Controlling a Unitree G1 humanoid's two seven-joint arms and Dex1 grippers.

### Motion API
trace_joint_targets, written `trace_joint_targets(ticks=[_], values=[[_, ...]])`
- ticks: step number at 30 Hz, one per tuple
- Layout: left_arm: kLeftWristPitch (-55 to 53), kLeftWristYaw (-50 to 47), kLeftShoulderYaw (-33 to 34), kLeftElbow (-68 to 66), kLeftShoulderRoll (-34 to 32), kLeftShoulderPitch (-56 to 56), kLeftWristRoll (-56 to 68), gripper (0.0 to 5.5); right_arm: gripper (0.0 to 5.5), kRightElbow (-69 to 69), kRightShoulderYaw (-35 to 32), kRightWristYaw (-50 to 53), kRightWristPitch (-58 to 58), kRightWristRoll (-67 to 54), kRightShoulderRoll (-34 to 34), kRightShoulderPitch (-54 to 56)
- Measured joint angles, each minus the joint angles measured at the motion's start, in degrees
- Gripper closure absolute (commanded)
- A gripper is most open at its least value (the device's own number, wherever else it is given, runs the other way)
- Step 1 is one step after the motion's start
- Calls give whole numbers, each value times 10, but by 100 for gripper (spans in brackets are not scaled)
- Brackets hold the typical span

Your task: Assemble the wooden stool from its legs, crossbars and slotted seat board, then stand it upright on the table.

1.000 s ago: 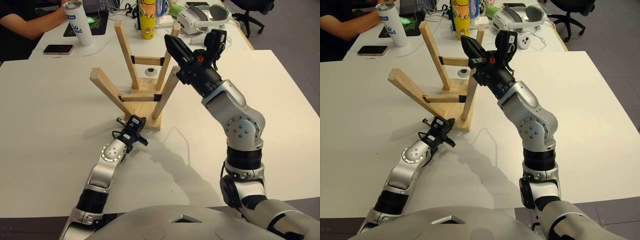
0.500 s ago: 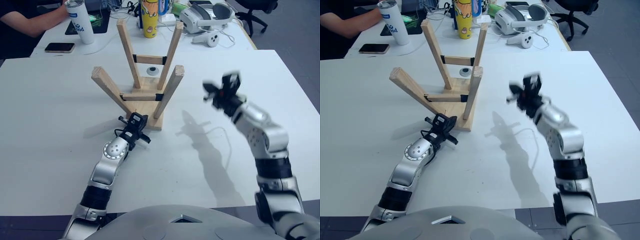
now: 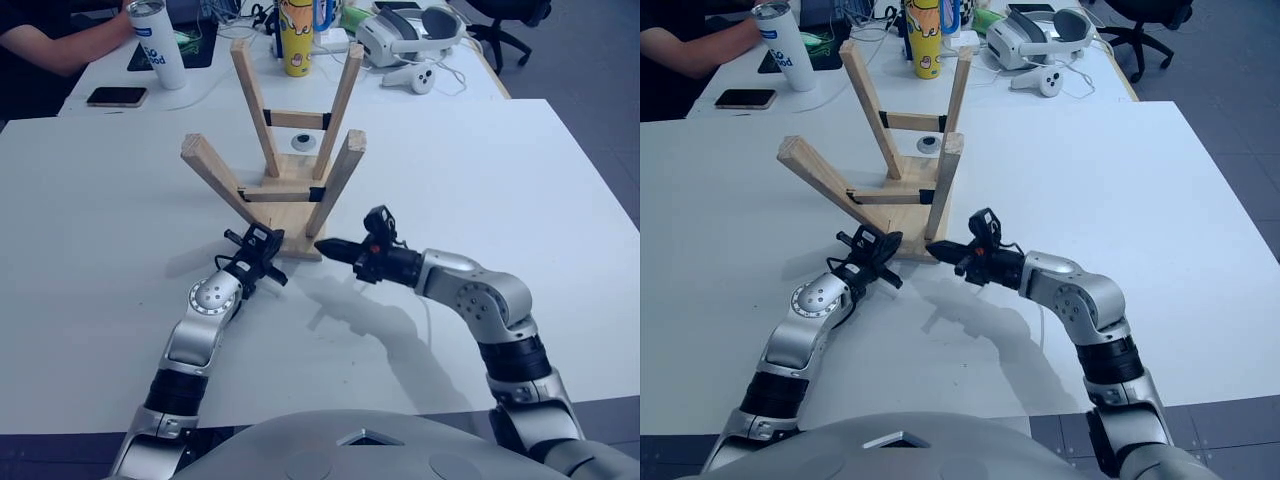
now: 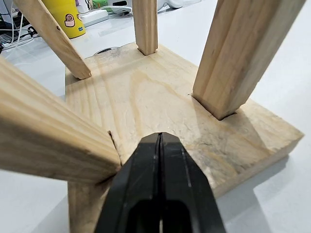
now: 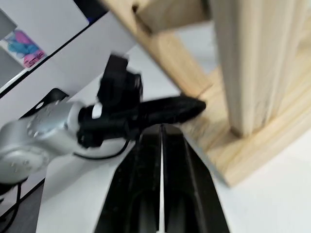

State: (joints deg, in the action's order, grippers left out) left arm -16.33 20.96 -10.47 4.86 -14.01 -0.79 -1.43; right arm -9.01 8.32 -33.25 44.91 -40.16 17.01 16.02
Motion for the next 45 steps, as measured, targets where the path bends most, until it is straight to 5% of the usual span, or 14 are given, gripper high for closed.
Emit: trace_joint_targets(ticks=[9, 17, 21, 26, 34, 39, 45], values=[[-7, 0, -2, 52, -1, 52, 4, 548, 550, 45, -27, 23, -83, 72, -24, 43], [56, -33, 74, 229, 51, 224, 124, 548, 550, -138, -56, 94, -32, 27, -45, -197], [62, -85, 105, 236, 113, 157, 175, 548, 550, -131, -75, 181, -118, 102, -92, -194], [65, -219, 182, 230, 118, 39, 100, 548, 550, -54, -113, 305, -251, 237, -109, -52], [64, -256, 182, 230, 119, 0, 65, 548, 550, -32, -126, 331, -292, 261, -135, -6], [25, -204, 93, 198, 123, -9, 68, 548, 550, -22, -29, 238, -276, 263, -135, 7], [-36, -208, 98, 155, 102, -29, 46, 548, 550, -2, 27, 204, -197, 285, -103, -20]])
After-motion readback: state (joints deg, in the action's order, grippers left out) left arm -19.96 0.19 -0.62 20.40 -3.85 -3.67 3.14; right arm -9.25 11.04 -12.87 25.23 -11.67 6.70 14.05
